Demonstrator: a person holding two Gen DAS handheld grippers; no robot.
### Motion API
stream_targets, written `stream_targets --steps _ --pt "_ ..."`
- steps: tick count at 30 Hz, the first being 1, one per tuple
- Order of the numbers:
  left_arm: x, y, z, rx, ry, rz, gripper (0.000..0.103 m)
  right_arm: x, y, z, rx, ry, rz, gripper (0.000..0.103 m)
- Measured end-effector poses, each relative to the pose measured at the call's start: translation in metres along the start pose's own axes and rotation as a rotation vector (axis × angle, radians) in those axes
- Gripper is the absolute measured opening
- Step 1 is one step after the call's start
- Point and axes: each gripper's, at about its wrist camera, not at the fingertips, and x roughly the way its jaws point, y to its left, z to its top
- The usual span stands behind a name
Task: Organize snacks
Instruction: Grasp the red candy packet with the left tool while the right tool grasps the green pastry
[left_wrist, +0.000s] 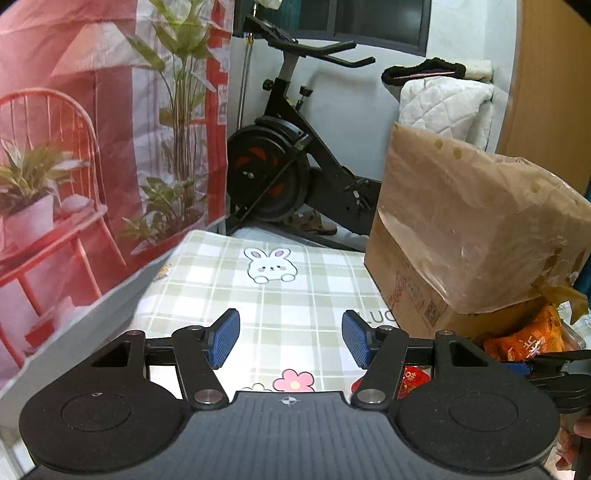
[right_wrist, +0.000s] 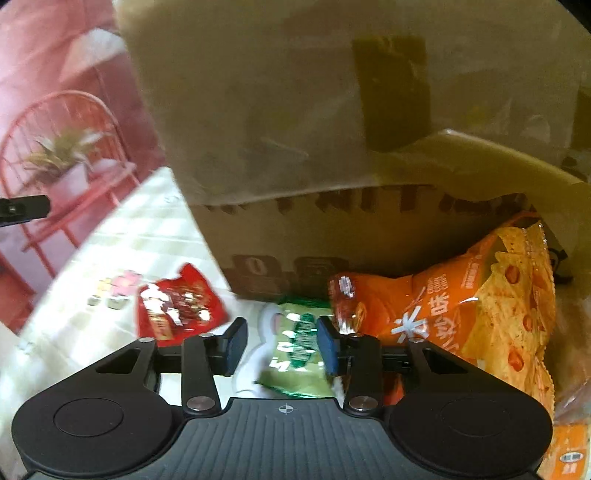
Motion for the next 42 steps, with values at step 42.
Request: stream_targets --steps 42 --pt "0.104 -0.079 -0.056 0.235 0.186 -0.194 0.066 -0.002 -0.011 -0.018 -0.023 0.013 0.035 0.034"
